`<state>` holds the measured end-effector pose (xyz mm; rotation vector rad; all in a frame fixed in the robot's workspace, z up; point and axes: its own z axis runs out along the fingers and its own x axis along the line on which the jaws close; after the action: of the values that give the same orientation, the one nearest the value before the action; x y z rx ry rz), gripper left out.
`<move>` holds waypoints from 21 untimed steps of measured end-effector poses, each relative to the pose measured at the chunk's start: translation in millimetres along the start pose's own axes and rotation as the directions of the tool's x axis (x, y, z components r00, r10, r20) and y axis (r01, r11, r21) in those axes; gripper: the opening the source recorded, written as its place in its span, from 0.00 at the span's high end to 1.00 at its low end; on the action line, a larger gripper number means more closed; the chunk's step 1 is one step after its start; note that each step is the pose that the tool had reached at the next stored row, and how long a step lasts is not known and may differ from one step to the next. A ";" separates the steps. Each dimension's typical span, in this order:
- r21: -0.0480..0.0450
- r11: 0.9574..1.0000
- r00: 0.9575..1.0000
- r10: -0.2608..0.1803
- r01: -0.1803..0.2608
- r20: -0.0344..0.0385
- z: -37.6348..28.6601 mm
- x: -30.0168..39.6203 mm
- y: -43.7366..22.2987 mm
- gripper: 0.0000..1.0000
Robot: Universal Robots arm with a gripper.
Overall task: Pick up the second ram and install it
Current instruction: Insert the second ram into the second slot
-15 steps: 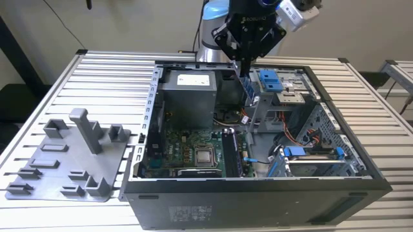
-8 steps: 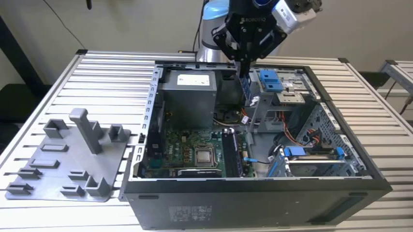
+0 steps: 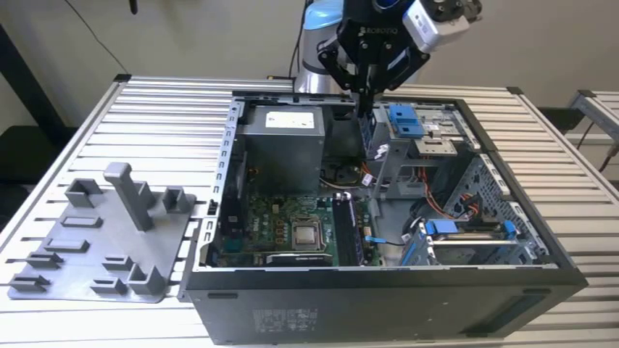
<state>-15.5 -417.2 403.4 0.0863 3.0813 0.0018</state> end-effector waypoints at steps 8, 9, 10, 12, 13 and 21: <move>0.002 1.000 1.000 0.012 -0.012 -0.025 1.2 -6.4 0.4 0.86; 0.002 1.000 1.000 0.012 -0.012 -0.027 1.4 -7.7 0.4 0.86; 0.003 1.000 1.000 0.012 -0.012 -0.028 1.6 -8.9 0.5 0.86; 0.003 1.000 0.999 0.012 -0.012 -0.032 1.9 -10.3 0.6 0.86; 0.003 1.000 0.999 0.013 -0.013 -0.033 2.0 -10.8 0.6 0.86; 0.003 1.000 0.999 0.013 -0.013 -0.035 2.7 -12.3 0.7 0.86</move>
<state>-3.1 -417.2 401.5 0.1076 3.1159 -0.0005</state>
